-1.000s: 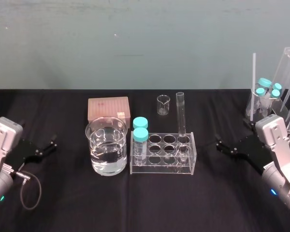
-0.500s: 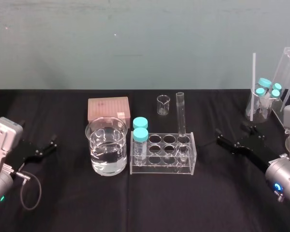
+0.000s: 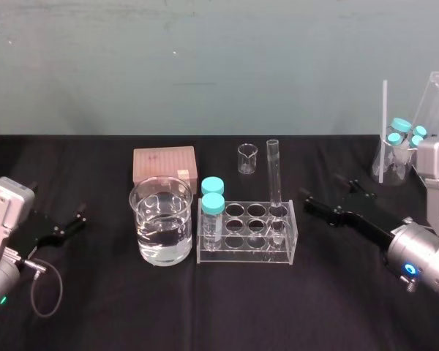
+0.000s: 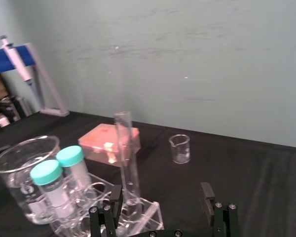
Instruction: Hold the test tube with one hand and immerse one end into the beaker, then return it to the test tube rack.
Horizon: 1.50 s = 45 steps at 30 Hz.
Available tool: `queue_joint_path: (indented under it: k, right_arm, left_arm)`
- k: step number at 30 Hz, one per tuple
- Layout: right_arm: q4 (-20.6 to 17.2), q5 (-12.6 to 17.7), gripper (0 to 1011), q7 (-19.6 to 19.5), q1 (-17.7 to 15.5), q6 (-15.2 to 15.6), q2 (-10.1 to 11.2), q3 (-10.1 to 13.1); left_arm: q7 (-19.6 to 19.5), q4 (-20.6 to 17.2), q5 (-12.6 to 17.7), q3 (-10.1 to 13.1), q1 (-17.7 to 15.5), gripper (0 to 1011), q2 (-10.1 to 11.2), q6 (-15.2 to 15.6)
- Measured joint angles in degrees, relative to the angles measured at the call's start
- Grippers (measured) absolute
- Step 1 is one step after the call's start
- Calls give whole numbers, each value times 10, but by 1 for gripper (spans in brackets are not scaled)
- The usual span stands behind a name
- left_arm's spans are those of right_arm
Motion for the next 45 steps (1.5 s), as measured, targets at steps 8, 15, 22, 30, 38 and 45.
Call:
queue_joint_path:
  k: [8,15,22,30,38,45]
  right_arm:
    - [11,-18,1003,39,27,17,-7,-16]
    - [43,-34,1003,66,62,17,-23,-30]
    - [84,-47,1003,84,99,16,-43,-43]
    - [129,-58,1003,101,132,13,-62,-56]
    - [164,-66,1003,116,156,9,-77,-66]
    - [179,-74,1003,119,167,7,-84,-70]
  left_arm:
    - [0,0,0,0,0,1000,0,0]
    - [0,0,0,0,0,1000,0,0]
    - [0,0,0,0,0,1000,0,0]
    - [0,0,0,0,0,1000,0,0]
    - [0,0,0,0,0,1000,0,0]
    - [0,0,0,0,0,1000,0,0]
